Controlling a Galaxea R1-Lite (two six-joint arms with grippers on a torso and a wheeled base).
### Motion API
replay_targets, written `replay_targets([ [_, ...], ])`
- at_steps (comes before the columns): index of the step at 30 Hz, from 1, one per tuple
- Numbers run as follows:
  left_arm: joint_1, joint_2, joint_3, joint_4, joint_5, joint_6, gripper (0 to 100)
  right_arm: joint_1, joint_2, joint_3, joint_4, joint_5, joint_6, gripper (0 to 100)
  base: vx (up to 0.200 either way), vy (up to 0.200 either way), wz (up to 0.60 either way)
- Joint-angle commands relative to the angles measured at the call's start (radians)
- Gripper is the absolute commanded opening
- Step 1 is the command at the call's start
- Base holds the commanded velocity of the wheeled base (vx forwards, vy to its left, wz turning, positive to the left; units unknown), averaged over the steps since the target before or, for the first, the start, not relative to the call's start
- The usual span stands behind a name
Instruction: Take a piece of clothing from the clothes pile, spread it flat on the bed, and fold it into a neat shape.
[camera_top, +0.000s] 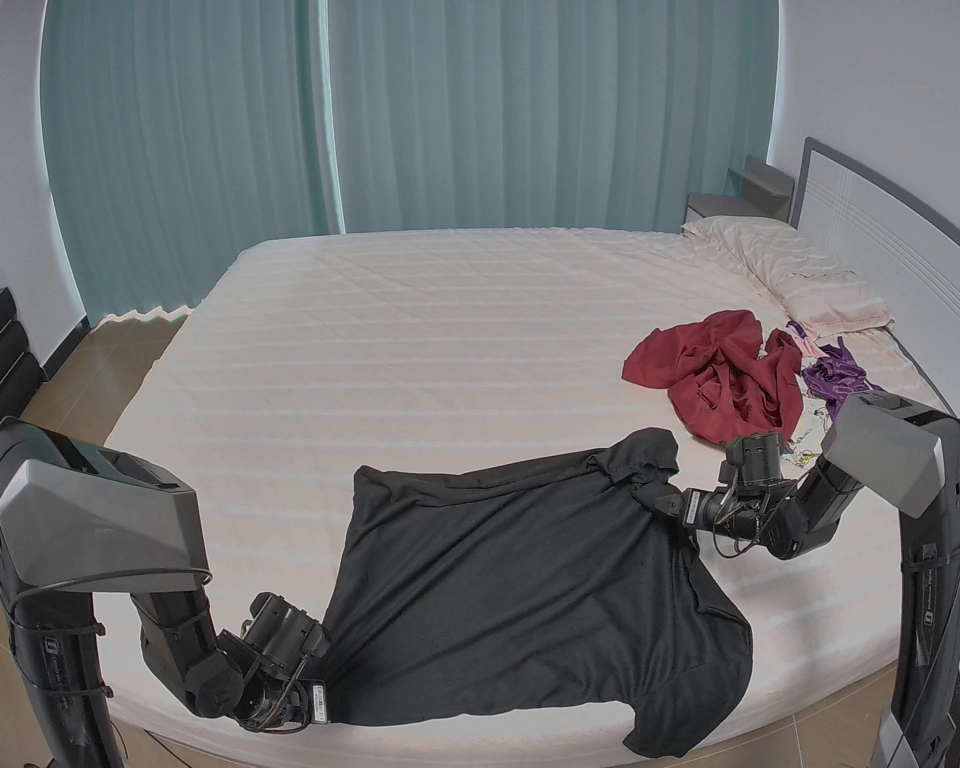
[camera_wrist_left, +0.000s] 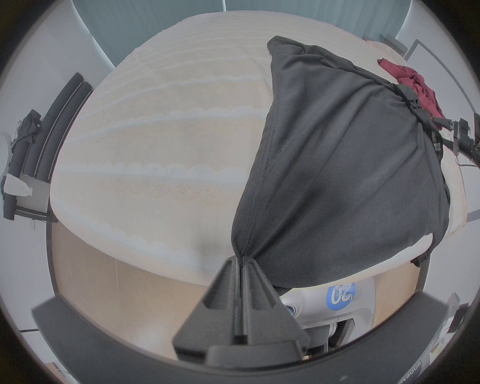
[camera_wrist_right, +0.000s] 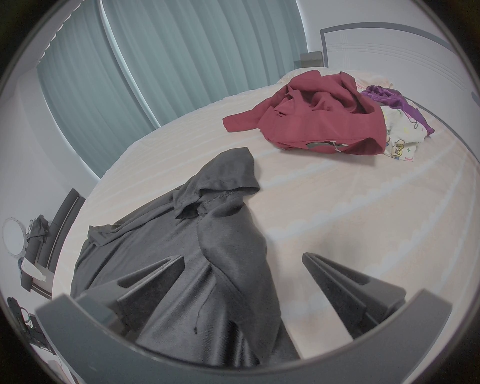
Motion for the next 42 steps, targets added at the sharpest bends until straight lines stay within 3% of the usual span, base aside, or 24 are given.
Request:
replay_targets([
  [1,0.004,-0.006,-0.005,0.002,0.001,-0.001,0,0.011,0.024,-0.025,0.001,-0.004,0.001,100,0.0,0.0,0.0],
  [4,0.007,-0.003,-0.005,0.002,0.001,0.001,0,0.012,0.043,-0.043,0.007,-0.006,-0.001,100,0.0,0.0,0.0],
  [5,0.007,0.001,-0.004,0.002,0.001,0.003,0,0.012,0.047,-0.043,0.013,-0.006,-0.004,0,0.0,0.0,0.0],
  [13,0.007,0.017,-0.004,-0.001,0.001,0.004,0,0.003,0.072,-0.097,0.061,-0.036,-0.037,0,0.0,0.0,0.0],
  [23,0.007,0.035,-0.005,-0.003,0.001,0.01,0,-0.126,0.075,-0.14,0.059,-0.027,-0.017,0,0.0,0.0,0.0],
  [31,0.007,0.035,-0.004,-0.001,0.001,0.01,0,-0.146,0.115,-0.172,0.049,0.0,-0.005,0,0.0,0.0,0.0],
  [32,0.007,0.035,-0.004,-0.001,0.001,0.01,0,-0.144,0.118,-0.175,0.05,0.002,-0.005,100,0.0,0.0,0.0],
  [39,0.005,0.035,-0.004,-0.001,0.001,0.01,0,-0.155,0.092,-0.166,0.044,0.017,-0.004,100,0.0,0.0,0.0],
  [42,0.005,0.037,-0.004,-0.001,0.001,0.01,0,-0.177,0.029,-0.102,0.046,0.062,-0.011,100,0.0,0.0,0.0],
])
